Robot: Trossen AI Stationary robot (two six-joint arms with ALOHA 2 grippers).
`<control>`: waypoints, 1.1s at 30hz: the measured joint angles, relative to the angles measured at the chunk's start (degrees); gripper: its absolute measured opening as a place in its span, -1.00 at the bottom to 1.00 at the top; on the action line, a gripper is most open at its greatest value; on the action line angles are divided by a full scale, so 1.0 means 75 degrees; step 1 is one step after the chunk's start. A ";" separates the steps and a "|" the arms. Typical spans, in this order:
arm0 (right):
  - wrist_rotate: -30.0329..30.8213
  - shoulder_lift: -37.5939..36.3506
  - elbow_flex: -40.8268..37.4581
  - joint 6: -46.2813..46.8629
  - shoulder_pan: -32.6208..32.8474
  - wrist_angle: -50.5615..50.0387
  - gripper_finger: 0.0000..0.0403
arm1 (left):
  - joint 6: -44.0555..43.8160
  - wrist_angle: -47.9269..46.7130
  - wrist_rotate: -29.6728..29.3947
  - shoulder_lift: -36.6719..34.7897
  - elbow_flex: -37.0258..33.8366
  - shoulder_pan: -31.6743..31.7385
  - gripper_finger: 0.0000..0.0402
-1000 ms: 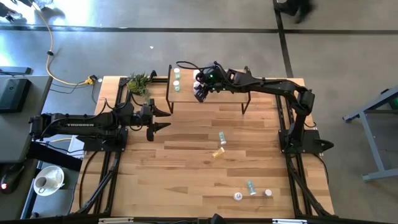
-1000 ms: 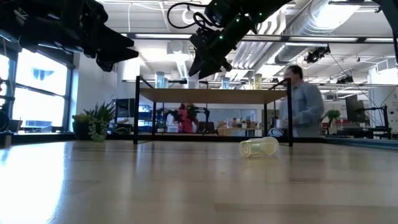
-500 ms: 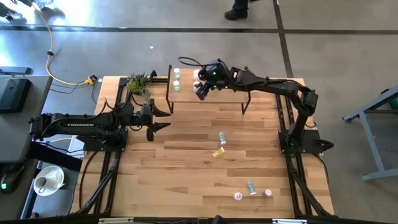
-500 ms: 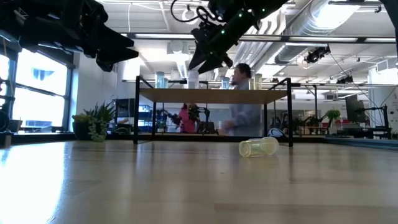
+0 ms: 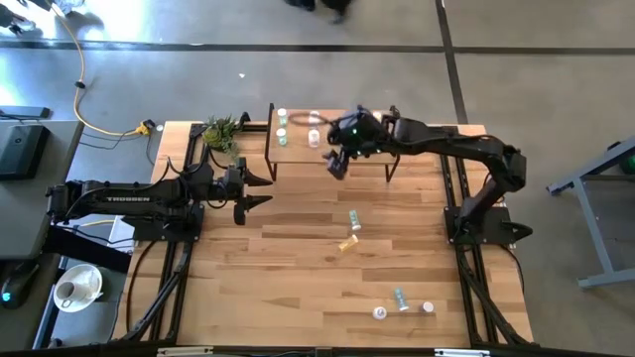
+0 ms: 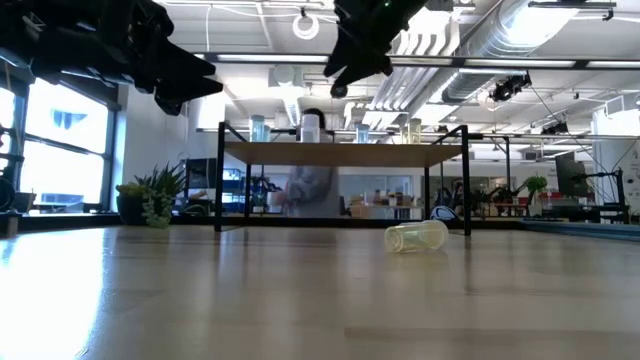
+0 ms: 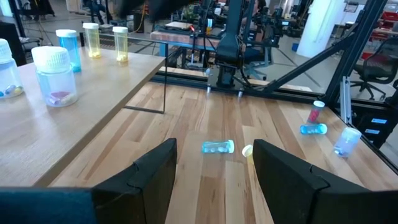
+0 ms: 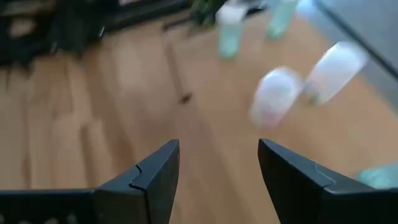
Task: Pick and place medicine bottles onto shelf by color
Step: Put the yellow pill bottle on the shelf aligned with the other yellow pill bottle
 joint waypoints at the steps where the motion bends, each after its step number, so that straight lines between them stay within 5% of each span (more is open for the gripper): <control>1: -0.0001 -0.0013 0.0000 0.0013 0.0126 -0.0246 0.04 | -0.0001 -0.0003 0.0000 0.0001 0.0000 -0.0001 0.00; 5: 0.0212 -0.0011 -0.0003 0.0165 0.0710 -0.0996 0.04 | -0.0003 0.0002 0.0000 0.0000 0.0000 -0.0001 0.00; 12: 0.1878 -0.0011 -0.0003 0.0599 0.1854 -0.2066 0.04 | -0.0324 0.0008 0.0009 0.0000 0.0000 -0.0001 0.00; 33: 0.3753 -0.0005 -0.0006 0.3053 0.3749 -0.5126 0.04 | -0.0326 0.0701 -0.0321 0.0000 0.0003 -0.0730 0.00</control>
